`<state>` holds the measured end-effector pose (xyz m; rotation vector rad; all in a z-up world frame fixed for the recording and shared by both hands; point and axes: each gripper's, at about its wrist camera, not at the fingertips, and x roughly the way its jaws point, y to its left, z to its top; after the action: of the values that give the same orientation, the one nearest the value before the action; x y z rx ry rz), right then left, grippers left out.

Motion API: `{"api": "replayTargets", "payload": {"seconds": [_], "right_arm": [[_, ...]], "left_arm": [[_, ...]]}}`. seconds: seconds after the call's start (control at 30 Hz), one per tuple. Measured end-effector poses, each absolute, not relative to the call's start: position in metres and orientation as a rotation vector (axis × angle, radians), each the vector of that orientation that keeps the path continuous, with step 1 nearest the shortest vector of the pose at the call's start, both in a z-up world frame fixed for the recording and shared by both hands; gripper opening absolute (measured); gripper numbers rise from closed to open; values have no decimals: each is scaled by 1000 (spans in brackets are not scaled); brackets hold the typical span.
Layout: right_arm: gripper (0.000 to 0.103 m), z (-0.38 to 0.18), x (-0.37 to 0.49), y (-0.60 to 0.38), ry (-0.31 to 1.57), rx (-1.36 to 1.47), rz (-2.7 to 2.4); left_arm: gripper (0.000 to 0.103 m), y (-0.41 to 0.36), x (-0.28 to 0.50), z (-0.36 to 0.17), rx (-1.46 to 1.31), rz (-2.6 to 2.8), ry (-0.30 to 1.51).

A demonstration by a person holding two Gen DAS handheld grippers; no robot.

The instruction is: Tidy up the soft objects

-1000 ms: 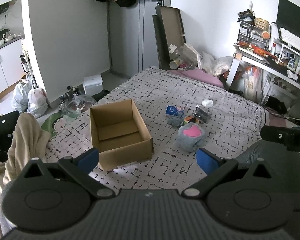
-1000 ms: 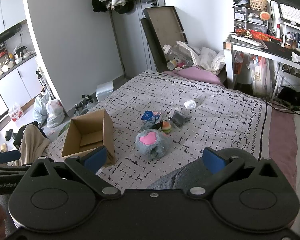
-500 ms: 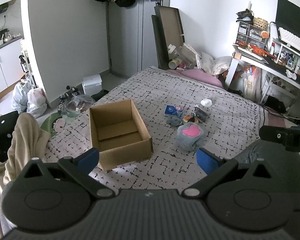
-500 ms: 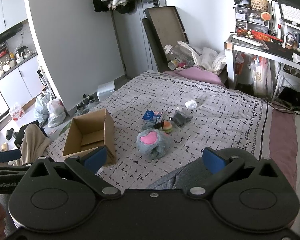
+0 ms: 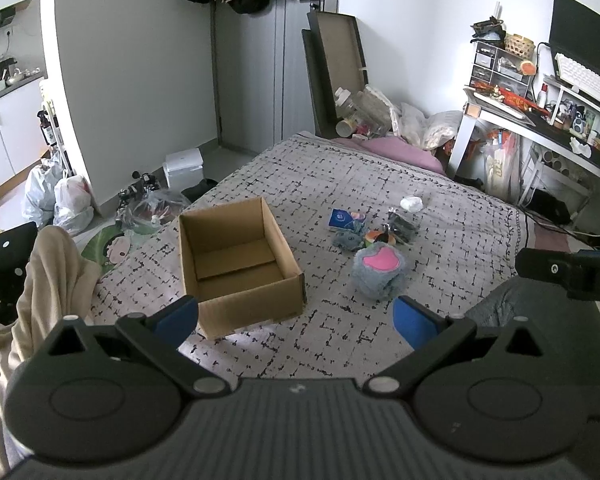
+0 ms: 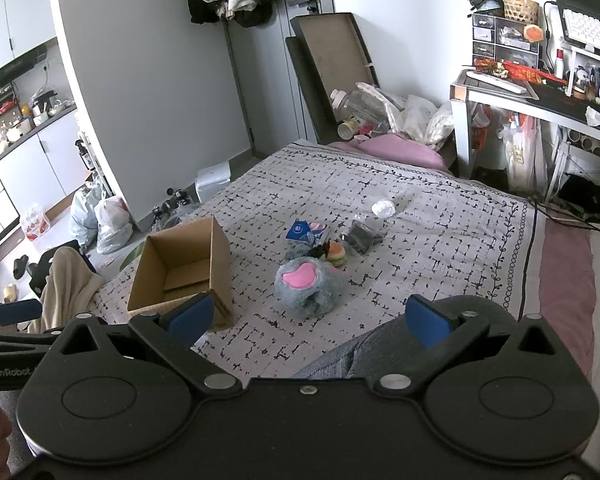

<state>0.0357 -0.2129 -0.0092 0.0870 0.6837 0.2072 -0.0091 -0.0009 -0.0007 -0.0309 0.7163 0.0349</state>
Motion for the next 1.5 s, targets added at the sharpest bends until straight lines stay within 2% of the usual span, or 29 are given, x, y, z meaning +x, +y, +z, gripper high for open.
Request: {"api": "replayTargets", "payload": {"seconds": [0.97, 1.5], "right_arm": [[103, -14, 40, -215, 694, 97, 214], [103, -23, 62, -221, 715, 126, 220]], "left_arm": [[103, -4, -11, -1, -39, 20, 709], [103, -5, 20, -5, -50, 46, 692]]}}
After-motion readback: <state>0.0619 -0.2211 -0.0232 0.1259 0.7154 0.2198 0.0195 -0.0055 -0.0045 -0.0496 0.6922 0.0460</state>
